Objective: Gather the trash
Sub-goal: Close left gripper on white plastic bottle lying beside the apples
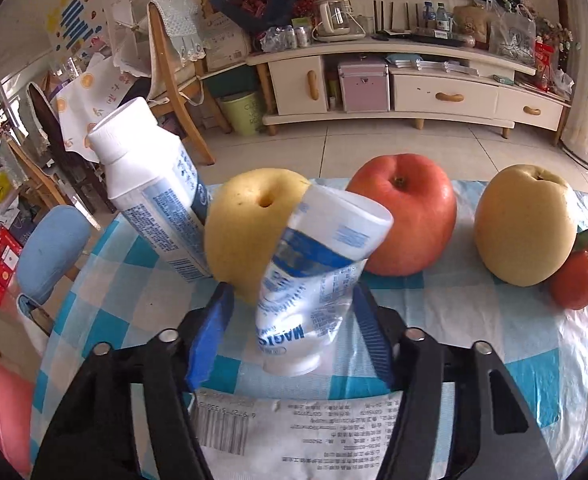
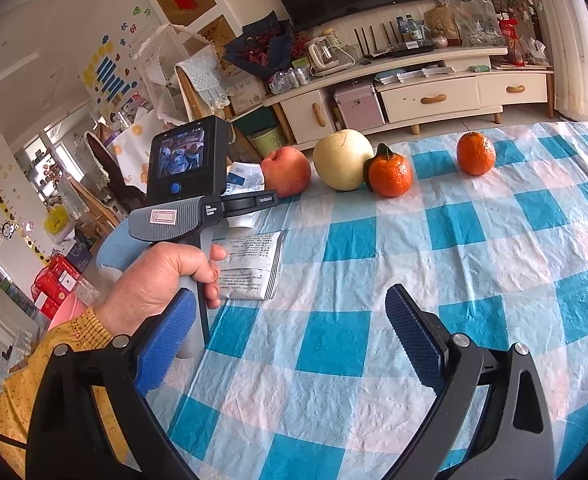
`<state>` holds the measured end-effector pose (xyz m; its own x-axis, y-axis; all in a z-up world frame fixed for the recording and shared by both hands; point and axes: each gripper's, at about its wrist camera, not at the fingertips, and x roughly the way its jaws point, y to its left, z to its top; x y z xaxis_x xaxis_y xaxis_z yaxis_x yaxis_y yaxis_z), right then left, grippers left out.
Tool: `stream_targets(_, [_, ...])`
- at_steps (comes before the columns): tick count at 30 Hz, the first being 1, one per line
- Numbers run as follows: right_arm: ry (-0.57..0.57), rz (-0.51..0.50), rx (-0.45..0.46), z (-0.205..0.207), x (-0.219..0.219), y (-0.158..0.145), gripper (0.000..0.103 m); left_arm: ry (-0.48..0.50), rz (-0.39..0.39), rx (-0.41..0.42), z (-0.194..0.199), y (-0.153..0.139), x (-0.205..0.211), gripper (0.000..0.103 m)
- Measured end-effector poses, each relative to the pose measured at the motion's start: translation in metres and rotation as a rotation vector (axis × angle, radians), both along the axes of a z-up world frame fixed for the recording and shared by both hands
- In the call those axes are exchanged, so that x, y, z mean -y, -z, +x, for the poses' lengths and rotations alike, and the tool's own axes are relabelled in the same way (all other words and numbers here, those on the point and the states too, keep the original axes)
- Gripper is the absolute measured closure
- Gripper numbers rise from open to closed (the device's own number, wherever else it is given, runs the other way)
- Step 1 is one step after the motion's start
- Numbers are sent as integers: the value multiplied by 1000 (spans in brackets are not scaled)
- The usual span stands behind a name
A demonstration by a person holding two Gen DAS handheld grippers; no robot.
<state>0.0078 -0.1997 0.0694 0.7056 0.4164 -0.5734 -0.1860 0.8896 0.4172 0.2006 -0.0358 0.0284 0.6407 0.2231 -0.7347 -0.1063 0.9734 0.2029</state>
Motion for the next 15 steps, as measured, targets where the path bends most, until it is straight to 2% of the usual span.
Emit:
stream_targets(1, [-1,1,2,0,0,0,7,6,-13,-5,-2,-1,-4,53])
stream_targets(3, [-1,0,2,0,0,0,7,28,-72,-38,-5,2,-12,71])
stream_targets(4, [1,-1,-1,1,1,1,7,36,-88,-48,-9,3,-14,74])
stream_targets(6, [6,-1,-6,2,1,2,7,48,-93,-48,-18,6,-18,77])
stream_targets(8, [8,-3,-8,2,2,2,7,63,-126,-54,-29,8,-23,77])
stream_targets(15, [11,-11,-6,4,2,2,7,159,-153,-67,-79,12,-30,77])
